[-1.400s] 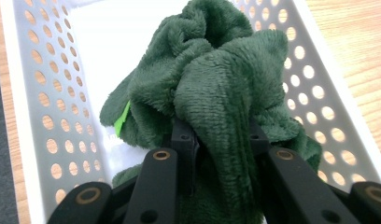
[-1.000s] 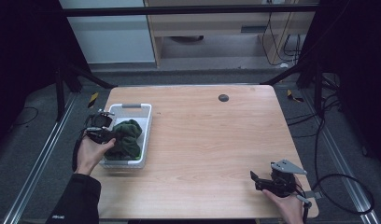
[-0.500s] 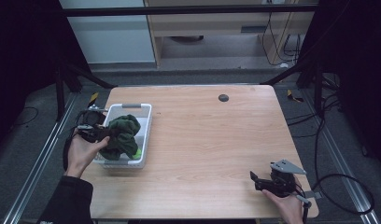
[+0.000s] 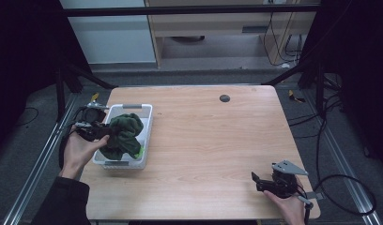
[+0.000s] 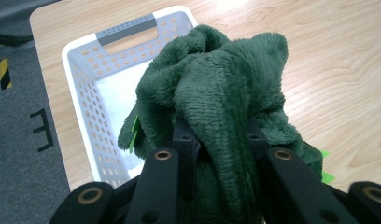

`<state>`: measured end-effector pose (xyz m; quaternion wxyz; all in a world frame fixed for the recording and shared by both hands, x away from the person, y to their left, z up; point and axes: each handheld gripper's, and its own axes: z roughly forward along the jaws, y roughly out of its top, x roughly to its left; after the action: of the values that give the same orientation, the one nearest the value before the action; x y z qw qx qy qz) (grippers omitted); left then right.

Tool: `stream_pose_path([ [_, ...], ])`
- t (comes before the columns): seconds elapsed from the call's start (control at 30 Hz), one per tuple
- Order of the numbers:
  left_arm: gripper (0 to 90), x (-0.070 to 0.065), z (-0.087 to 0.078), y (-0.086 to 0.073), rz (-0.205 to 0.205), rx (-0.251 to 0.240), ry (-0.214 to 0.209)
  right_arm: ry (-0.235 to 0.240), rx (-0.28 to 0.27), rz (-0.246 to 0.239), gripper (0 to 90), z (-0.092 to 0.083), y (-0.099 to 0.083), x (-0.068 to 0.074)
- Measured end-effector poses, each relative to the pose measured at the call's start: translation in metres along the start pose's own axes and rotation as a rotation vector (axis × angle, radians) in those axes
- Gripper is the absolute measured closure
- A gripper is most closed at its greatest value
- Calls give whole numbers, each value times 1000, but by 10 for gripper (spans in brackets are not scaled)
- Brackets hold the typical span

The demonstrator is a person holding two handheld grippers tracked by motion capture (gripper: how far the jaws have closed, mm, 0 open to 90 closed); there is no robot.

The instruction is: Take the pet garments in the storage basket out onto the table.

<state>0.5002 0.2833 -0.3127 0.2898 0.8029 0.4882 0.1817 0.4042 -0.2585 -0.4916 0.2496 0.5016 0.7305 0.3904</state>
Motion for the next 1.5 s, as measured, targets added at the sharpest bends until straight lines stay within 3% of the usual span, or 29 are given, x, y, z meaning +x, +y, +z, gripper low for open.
stream_pose_path([
  [0.5, 740, -21, -30, 11, 85, -25, -26, 0, 1, -2, 111, 0, 0, 0],
  [1.5, 739, -86, -31, 26, 261, -4, -132, -3, -7, -1, 109, -2, 0, -1],
])
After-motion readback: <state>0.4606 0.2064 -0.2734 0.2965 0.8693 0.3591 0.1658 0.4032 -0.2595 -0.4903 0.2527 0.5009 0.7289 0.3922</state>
